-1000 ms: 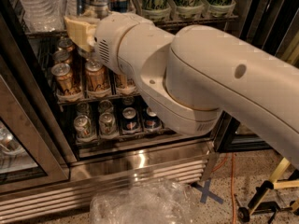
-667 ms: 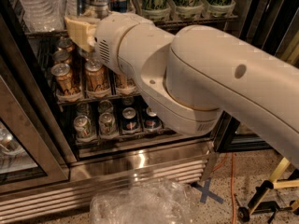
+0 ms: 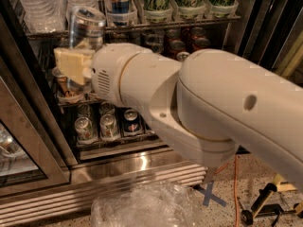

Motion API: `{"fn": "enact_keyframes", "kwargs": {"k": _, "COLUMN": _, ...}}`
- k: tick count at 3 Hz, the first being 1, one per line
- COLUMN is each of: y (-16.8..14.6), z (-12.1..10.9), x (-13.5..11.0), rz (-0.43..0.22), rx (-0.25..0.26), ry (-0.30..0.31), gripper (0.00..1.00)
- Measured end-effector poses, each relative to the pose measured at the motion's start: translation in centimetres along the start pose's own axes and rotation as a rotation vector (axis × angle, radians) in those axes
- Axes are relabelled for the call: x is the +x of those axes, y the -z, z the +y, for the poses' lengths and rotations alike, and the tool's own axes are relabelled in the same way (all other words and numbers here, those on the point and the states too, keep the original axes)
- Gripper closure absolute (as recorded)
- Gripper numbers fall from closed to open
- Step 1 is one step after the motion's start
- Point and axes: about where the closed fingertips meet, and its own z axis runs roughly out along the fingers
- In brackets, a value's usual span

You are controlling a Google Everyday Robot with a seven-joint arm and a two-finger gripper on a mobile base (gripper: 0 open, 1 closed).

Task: Pick redbull can from top shelf of fridge

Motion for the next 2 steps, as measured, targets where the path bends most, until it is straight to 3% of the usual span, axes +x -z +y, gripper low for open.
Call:
{"fn": "enact_keyframes", "kwargs": {"k": 1, "y": 2.7, "z": 3.2, "x": 2.0, "rz": 0.065, "rx": -0.066, "ry": -0.092, "gripper": 1.0}}
{"fn": "enact_keyframes", "kwargs": {"k": 2, "y": 3.0, "z": 5.9, "x": 2.0, "rz": 0.081, "rx": -0.146, "ry": -0.093, "gripper": 1.0}}
